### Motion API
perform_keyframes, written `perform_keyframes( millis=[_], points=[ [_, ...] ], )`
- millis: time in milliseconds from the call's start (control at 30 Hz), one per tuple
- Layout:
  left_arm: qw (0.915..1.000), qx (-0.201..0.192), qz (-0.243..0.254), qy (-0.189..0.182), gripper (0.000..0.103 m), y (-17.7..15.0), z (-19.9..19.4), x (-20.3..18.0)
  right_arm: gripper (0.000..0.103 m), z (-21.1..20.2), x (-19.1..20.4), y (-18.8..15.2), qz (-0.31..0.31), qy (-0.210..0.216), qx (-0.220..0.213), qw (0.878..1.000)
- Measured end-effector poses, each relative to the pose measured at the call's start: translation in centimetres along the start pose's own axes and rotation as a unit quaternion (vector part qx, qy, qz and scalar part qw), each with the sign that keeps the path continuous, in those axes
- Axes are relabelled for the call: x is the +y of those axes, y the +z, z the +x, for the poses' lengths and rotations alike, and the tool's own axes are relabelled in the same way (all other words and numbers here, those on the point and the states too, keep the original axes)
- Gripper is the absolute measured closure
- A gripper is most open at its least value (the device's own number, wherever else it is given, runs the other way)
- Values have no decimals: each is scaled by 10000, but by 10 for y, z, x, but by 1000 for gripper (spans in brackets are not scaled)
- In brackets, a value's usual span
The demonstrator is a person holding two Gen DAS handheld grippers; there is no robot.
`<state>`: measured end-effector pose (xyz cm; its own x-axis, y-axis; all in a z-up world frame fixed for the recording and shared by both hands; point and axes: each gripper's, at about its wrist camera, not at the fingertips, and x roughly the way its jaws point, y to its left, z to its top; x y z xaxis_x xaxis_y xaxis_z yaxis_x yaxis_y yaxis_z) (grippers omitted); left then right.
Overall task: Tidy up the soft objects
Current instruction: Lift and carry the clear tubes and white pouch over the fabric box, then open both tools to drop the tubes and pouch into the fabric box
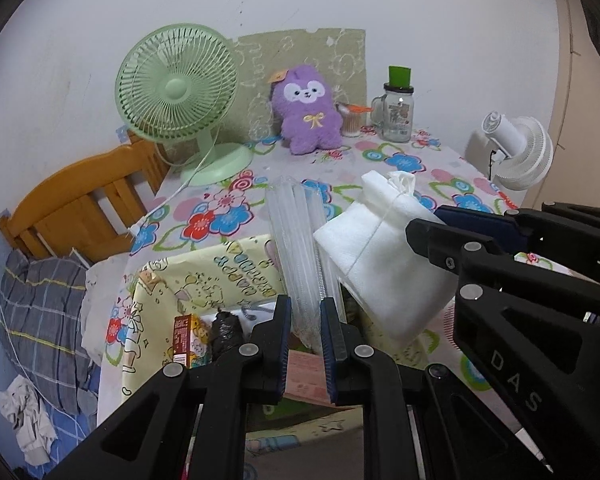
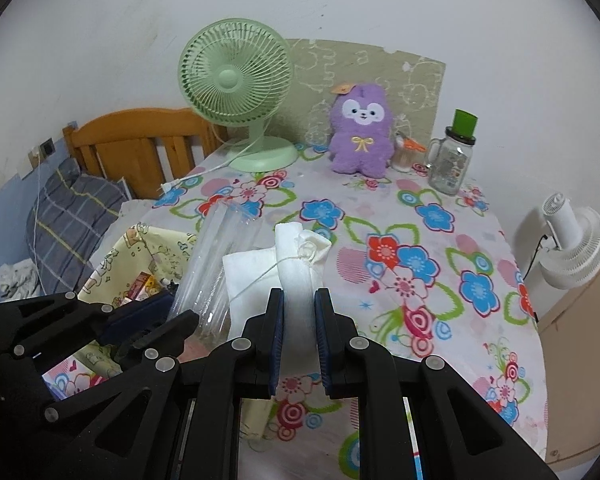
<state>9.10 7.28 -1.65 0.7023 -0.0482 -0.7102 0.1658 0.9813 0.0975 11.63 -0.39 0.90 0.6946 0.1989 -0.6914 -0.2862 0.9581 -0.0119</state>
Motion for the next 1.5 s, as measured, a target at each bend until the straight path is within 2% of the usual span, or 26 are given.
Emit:
perform_keyframes(
  millis=[500,633,700,767,867,1100,1200,1267,1367,1500],
  points=[
    [9988,423,-38,254,88,-15,28,26,85,33,29,6,-193,169,264,9993],
    [9980,566,-106,247,67,-19,34,33,85,41,35,6,-232,221,348,9989],
    [9980,558,-117,270,61,-20,35,36,85,45,38,6,-239,266,381,9986],
    [9981,515,-127,324,49,-20,34,38,85,48,40,6,-246,319,423,9983],
    [9979,523,-176,345,41,-20,35,42,85,52,43,5,-244,433,481,9976],
    [9970,587,-232,452,32,-23,39,50,84,61,50,4,-286,547,579,9964],
    [9968,603,-252,462,30,-24,40,52,71,64,53,4,-333,502,626,9962],
    [9969,594,-266,452,27,-24,40,53,45,64,55,3,-395,443,628,9963],
    [9971,579,-281,418,26,-24,38,54,34,58,55,2,-453,303,463,9974],
    [9975,522,-243,413,25,-22,35,52,31,53,53,3,-470,212,409,9978]
  ],
)
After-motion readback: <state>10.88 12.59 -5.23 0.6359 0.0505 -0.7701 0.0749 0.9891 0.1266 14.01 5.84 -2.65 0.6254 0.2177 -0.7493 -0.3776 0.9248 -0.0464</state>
